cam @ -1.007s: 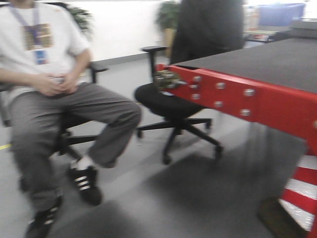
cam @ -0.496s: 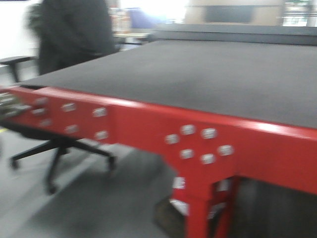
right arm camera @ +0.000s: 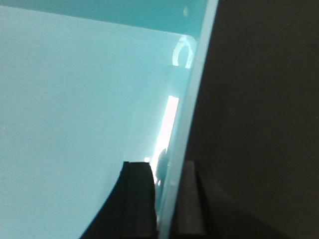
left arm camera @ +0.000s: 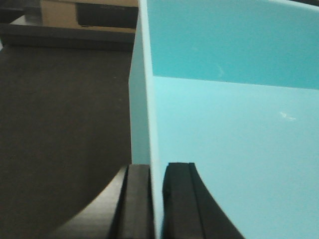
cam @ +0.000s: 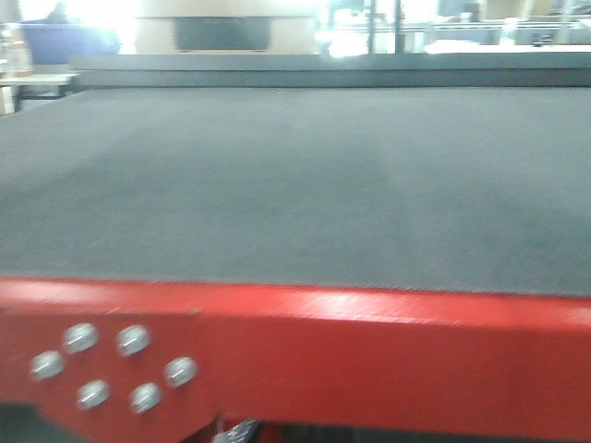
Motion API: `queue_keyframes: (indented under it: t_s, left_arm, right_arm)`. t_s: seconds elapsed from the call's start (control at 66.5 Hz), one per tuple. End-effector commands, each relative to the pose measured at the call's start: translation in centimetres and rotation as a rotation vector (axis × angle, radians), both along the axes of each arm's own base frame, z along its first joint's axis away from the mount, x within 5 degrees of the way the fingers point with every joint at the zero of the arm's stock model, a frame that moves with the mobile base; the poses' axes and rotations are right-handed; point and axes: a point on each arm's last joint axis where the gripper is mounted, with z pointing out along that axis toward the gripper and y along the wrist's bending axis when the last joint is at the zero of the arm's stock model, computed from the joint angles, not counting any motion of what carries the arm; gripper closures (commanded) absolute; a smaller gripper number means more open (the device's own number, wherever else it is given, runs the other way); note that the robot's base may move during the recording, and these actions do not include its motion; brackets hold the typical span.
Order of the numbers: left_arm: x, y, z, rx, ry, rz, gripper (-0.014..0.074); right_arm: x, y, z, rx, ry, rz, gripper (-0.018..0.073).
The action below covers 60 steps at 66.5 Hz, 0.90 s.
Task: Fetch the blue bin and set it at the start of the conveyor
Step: 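Carry the bin with both grippers while driving to the red conveyor table, then lower the held bin onto the near end of the grey belt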
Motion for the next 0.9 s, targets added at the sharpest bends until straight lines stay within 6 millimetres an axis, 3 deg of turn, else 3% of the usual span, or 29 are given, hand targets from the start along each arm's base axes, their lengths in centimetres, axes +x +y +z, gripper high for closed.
queue_keyframes:
  t_s: [0.0, 0.887]
  left_arm:
    - [-0.32, -0.03, 1.06, -0.009, -0.078, -0.006, 0.0708]
    - [-0.32, -0.03, 1.06, -0.009, -0.078, -0.006, 0.0708]
  right_arm:
    - [-0.35, -0.18, 0.94, -0.001, -0.057, 0.014, 0.0711]
    - [-0.35, -0.18, 0.94, -0.001, -0.057, 0.014, 0.0711]
